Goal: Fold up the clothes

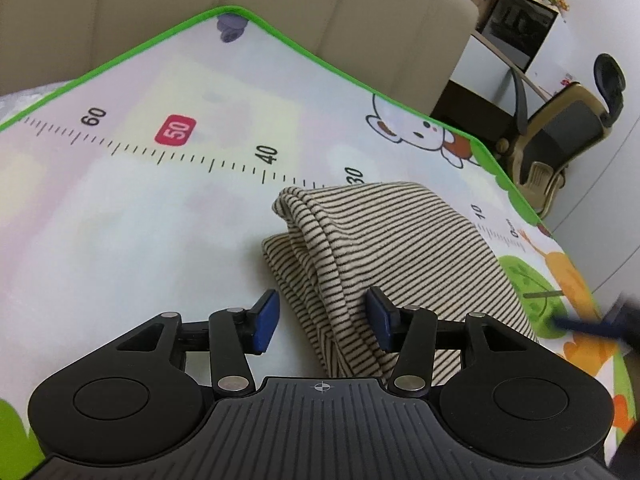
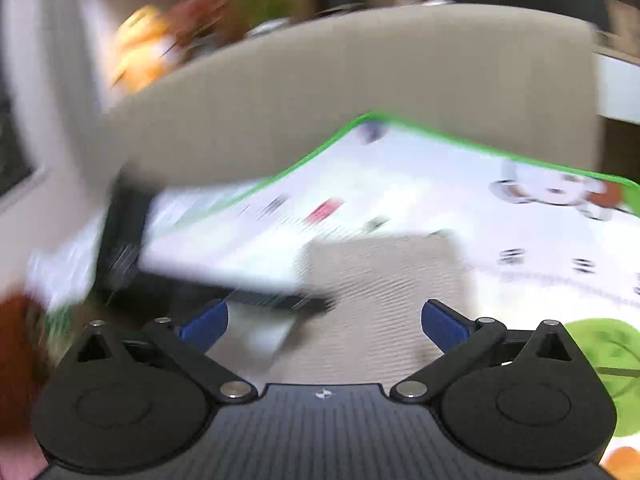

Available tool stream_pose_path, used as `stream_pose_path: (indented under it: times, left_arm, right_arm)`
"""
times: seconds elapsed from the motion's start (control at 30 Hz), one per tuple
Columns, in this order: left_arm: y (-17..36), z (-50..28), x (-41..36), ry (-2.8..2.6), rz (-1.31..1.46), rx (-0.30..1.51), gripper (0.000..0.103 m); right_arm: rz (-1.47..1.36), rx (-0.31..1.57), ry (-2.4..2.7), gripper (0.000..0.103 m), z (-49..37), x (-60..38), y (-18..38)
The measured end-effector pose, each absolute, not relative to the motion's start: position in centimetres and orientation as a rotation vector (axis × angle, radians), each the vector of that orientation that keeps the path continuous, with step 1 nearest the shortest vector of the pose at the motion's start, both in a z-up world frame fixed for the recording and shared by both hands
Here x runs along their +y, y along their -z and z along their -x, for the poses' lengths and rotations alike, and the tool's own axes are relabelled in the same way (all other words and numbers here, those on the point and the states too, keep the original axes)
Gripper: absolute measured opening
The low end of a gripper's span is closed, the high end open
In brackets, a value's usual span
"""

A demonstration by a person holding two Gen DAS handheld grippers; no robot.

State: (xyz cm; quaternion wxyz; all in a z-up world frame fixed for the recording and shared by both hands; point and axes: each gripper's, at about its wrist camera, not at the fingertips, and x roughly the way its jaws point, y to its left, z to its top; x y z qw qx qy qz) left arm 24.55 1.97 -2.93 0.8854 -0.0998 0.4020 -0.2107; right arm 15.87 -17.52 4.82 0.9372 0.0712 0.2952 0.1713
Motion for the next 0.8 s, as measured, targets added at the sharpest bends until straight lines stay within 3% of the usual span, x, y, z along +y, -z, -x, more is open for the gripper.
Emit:
stream_pose_path:
  times: [0.23,0.4,0.5,0.67,0.8]
  left_arm:
    - [2.9,-24.3,2.2,0.431,0.203,0.844,0.057]
    - [3.1,-24.4,2.4,0.426,0.205,0.852,0.062]
    - [3.4,-24.6,2.7,0.42,0.208,0.856,0.065]
    - [3.8,-25.4,4.5,0.388,0.264,0.876,0.071]
    - [3.7,-25.2,5.5,0.401,0.321,0.874,0.071]
  right_arm:
    - [-0.437,0.788,-0.173,0.102,-23.1,-22.6,1.5]
    - [-0.58,0.856,-0.211,0.078,-21.0,-22.2,5.5]
    - [-0.39,0.768,-0.29,0.065,-19.7,-20.0,3.0]
    - [-0.208,0.766,-0.32,0.065,-18.8,-17.7,1.9]
    - [-0.306,0.824,-0.224,0.067,-19.7,-19.8,5.1]
